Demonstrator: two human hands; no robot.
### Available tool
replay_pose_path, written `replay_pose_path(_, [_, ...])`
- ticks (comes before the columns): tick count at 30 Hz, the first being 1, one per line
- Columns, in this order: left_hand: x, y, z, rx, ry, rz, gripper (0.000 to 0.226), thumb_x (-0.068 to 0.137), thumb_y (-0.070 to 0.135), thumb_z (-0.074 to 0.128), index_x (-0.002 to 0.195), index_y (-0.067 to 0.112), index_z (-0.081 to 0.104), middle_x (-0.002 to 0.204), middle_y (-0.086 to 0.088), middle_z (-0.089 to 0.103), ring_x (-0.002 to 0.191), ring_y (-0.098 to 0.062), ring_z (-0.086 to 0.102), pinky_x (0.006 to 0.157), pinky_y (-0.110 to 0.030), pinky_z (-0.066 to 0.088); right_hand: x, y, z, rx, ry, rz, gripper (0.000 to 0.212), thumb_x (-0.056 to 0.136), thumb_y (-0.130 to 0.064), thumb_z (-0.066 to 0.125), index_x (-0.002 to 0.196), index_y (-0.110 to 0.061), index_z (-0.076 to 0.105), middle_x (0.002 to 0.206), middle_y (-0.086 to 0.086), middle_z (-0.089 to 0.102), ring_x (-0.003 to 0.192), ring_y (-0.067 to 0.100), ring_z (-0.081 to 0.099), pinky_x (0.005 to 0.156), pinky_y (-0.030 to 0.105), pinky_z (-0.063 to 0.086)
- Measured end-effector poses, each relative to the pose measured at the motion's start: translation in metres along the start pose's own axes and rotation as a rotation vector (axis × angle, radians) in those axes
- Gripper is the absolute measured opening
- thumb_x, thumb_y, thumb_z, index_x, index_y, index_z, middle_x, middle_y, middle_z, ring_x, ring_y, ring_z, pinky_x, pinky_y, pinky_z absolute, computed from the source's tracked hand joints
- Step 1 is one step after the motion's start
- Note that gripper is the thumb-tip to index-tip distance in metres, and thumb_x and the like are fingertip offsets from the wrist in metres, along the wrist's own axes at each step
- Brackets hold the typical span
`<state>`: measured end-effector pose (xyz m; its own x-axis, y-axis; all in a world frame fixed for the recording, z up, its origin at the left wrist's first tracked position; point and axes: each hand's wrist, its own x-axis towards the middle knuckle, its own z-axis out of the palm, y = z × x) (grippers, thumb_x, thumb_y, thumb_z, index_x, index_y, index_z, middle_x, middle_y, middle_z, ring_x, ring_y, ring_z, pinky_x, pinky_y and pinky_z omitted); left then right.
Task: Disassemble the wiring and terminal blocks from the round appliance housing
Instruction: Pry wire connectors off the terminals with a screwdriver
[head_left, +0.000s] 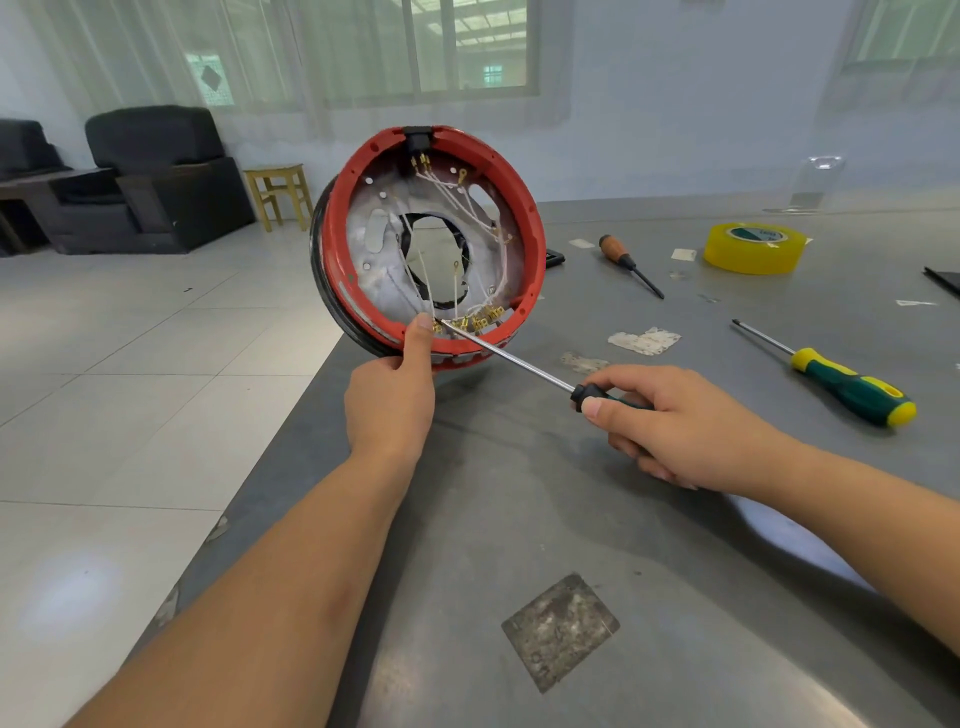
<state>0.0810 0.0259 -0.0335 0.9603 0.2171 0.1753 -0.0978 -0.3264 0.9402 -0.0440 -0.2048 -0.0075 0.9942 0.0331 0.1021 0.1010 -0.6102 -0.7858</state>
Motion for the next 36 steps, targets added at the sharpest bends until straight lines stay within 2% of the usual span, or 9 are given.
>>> replay_pose_path(5, [-0.001,0.001,0.001,0.027,-0.054,0.002,0.084,0.094,0.079,0.047,0.033,0.021,0.045,0.033,0.012,0.038,0.038,-0.007,0.045,0.054,-0.031,0.028,-0.001,-0.002,-0.002,0.039,-0.030,0.015,0.012,0.102,-0.036,0.057,0.103,-0.030,0.066,0.061,0.003,0.052,0.044,0.015,0.043,0.039,0.022,0.038])
replay_pose_path(10, [0.001,0.000,0.001,0.035,-0.040,0.020,0.075,0.093,0.078,0.049,0.045,0.022,0.037,0.034,0.011,0.040,0.049,-0.015,0.043,0.055,-0.032,0.030,-0.001,0.003,-0.006,0.013,-0.023,-0.010,0.009,0.101,-0.039,0.058,0.102,-0.036,0.067,0.062,0.000,0.056,0.045,0.014,0.048,0.043,0.023,0.043])
replay_pose_path(13, [0.003,-0.001,0.002,0.036,-0.062,0.015,0.083,0.093,0.079,0.048,0.035,0.020,0.042,0.033,0.011,0.040,0.040,-0.010,0.046,0.055,-0.032,0.030,0.000,0.009,-0.010,-0.031,0.014,-0.050,0.010,0.100,-0.039,0.059,0.107,-0.041,0.066,0.060,-0.005,0.058,0.045,0.011,0.051,0.045,0.022,0.046])
replay_pose_path(16, [0.002,-0.001,0.002,0.046,-0.080,0.012,0.083,0.093,0.080,0.047,0.032,0.023,0.046,0.033,0.011,0.039,0.037,-0.002,0.046,0.054,-0.032,0.029,0.000,0.018,-0.016,-0.061,0.090,-0.107,0.013,0.101,-0.037,0.058,0.112,-0.042,0.063,0.057,-0.010,0.058,0.041,0.007,0.050,0.044,0.019,0.045])
replay_pose_path(19, [0.003,-0.001,0.002,0.049,-0.064,0.011,0.076,0.091,0.080,0.048,0.044,0.022,0.040,0.034,0.010,0.041,0.039,-0.008,0.046,0.053,-0.031,0.031,0.001,0.030,-0.023,-0.062,0.199,-0.151,0.013,0.101,-0.038,0.056,0.113,-0.044,0.060,0.061,-0.010,0.060,0.044,0.007,0.052,0.049,0.016,0.044])
replay_pose_path(23, [0.003,-0.002,0.002,0.054,-0.057,0.008,0.075,0.090,0.082,0.047,0.053,0.017,0.041,0.036,0.009,0.041,0.049,-0.015,0.044,0.054,-0.032,0.033,0.008,0.050,-0.031,-0.094,0.426,-0.104,0.017,0.101,-0.039,0.055,0.116,-0.047,0.055,0.071,-0.005,0.063,0.059,0.015,0.058,0.060,0.036,0.051])
replay_pose_path(25, [0.003,-0.001,0.001,0.056,-0.056,0.004,0.076,0.090,0.083,0.047,0.054,0.016,0.041,0.038,0.008,0.041,0.051,-0.017,0.044,0.054,-0.033,0.034,0.012,0.058,-0.034,-0.180,0.567,-0.014,0.021,0.098,-0.042,0.054,0.119,-0.045,0.050,0.081,-0.004,0.064,0.071,0.020,0.061,0.066,0.041,0.050])
replay_pose_path(29, [0.003,-0.001,-0.001,0.064,-0.060,0.017,0.075,0.091,0.081,0.047,0.054,0.017,0.034,0.036,0.009,0.037,0.052,-0.018,0.040,0.054,-0.034,0.033,0.015,0.063,-0.038,-0.571,0.724,0.229,0.025,0.096,-0.047,0.051,0.114,-0.031,0.052,0.092,0.002,0.067,0.085,0.032,0.062,0.063,0.038,0.046])
replay_pose_path(36, [0.002,-0.001,-0.002,0.077,-0.083,0.036,0.077,0.088,0.084,0.047,0.061,0.013,0.046,0.053,0.003,0.047,0.055,-0.016,0.044,0.057,-0.034,0.035,0.015,0.056,-0.041,-0.967,0.617,0.338,0.022,0.098,-0.040,0.052,0.101,-0.022,0.064,0.083,0.001,0.065,0.075,0.026,0.061,0.054,0.032,0.043])
